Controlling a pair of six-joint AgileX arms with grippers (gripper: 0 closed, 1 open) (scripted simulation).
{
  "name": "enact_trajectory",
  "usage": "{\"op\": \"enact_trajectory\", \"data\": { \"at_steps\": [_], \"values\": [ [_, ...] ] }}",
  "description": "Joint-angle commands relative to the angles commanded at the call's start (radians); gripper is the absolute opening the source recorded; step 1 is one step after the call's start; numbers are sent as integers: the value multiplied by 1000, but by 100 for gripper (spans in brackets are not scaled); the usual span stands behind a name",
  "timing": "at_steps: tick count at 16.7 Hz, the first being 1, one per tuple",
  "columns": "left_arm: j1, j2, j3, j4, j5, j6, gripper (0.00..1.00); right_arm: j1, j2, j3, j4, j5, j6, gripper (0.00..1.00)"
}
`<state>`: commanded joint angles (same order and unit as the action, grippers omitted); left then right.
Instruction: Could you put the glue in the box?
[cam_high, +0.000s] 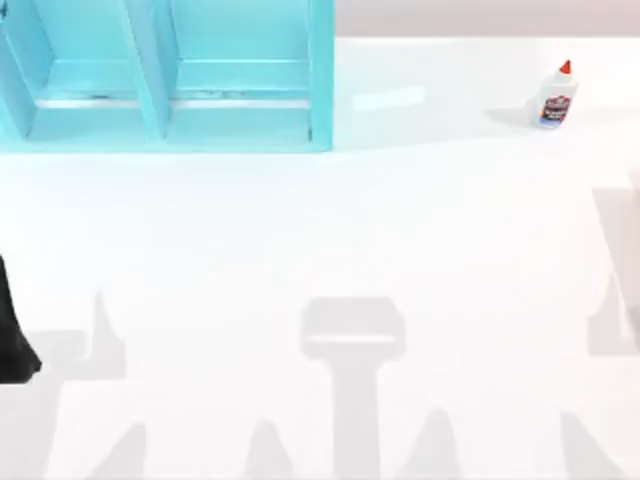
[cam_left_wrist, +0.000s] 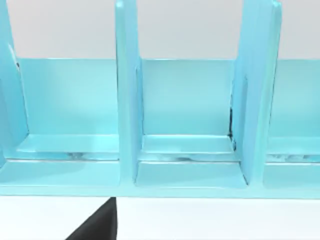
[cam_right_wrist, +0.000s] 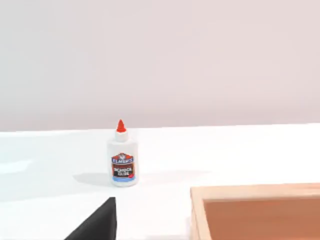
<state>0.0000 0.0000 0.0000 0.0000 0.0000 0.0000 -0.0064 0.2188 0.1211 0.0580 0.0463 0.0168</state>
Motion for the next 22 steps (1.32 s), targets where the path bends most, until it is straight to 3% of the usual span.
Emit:
{"op": "enact_trajectory", "data": {
  "at_steps": [14, 22],
  "values": [
    [0, 0, 0, 0, 0, 0, 100, 110, 1368, 675, 343, 105, 9, 100],
    [0, 0, 0, 0, 0, 0, 100, 158, 1833, 909, 461, 119, 58, 100]
  ]
}}
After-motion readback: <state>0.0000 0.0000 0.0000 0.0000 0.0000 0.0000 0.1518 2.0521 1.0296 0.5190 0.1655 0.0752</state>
